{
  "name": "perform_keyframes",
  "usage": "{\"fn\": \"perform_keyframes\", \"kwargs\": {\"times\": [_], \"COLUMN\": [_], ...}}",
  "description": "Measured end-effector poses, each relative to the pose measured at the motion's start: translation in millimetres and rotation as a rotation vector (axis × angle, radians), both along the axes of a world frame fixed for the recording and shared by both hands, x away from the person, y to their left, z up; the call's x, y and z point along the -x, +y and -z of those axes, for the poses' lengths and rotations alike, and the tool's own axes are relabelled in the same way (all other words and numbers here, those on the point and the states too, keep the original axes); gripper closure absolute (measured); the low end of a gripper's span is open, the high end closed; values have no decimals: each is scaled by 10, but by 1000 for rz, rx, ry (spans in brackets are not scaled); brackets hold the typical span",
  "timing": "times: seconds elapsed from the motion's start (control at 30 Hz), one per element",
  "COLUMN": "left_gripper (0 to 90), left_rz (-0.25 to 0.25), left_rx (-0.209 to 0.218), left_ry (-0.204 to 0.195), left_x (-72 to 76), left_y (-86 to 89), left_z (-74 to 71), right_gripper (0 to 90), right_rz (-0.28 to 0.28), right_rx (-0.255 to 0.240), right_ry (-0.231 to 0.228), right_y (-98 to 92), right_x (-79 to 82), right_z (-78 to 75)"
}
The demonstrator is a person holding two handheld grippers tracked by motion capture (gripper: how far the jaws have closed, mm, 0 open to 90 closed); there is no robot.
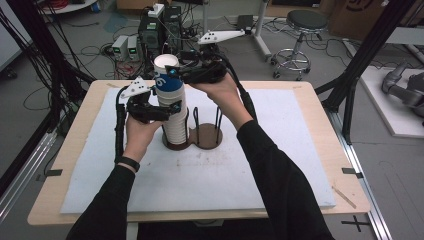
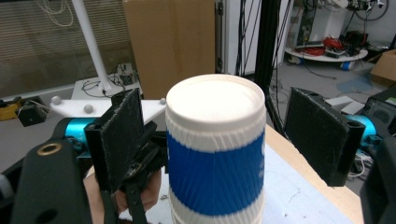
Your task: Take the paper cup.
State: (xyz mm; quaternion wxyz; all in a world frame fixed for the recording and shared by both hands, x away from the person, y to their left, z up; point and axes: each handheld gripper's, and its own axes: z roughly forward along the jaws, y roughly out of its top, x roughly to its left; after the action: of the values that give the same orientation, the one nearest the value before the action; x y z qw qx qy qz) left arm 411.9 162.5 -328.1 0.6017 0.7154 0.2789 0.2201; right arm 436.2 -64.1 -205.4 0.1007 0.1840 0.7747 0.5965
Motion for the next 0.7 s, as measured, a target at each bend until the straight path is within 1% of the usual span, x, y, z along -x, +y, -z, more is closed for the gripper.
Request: {"fn": "perform_keyframes", "kwargs": {"times": [0.13, 0.17, 0.27, 0.3, 0.33, 0.37, 0.5, 0.6, 0.63, 0.67, 0.7], "left_gripper": [119, 118, 119, 119, 119, 119, 119, 119, 119, 119, 119], "left_rz": [-1, 0, -1, -1, 1, -1, 1, 0, 1, 1, 1], "left_rx": [2, 2, 3, 4, 4, 6, 7, 8, 6, 6, 5], "left_ry": [0, 0, -1, -1, -2, -1, 2, 4, 2, 2, 1], "left_x": [-1, -1, -3, -3, -5, -6, -7, -6, -5, -5, -3], "left_y": [-1, -2, -5, -6, -6, -5, 4, 8, 5, 5, 0], "left_z": [1, 2, 3, 3, 4, 4, 4, 3, 3, 3, 2], "right_gripper": [209, 209, 209, 213, 245, 283, 291, 301, 306, 306, 307], "right_rz": [5, 19, 15, 13, 16, 18, 25, 24, 30, 30, 27], "right_rx": [7, 11, 6, 2, 0, 22, 40, 42, 43, 43, 33], "right_ry": [17, 26, 41, 46, 52, 48, 50, 52, 38, 38, 24], "right_y": [58, 93, 119, 132, 146, 175, 202, 208, 209, 209, 199], "right_x": [-24, -40, -67, -80, -83, -90, -96, -99, -85, -85, -76], "right_z": [8, 15, 20, 21, 23, 33, 49, 50, 38, 38, 22]}}
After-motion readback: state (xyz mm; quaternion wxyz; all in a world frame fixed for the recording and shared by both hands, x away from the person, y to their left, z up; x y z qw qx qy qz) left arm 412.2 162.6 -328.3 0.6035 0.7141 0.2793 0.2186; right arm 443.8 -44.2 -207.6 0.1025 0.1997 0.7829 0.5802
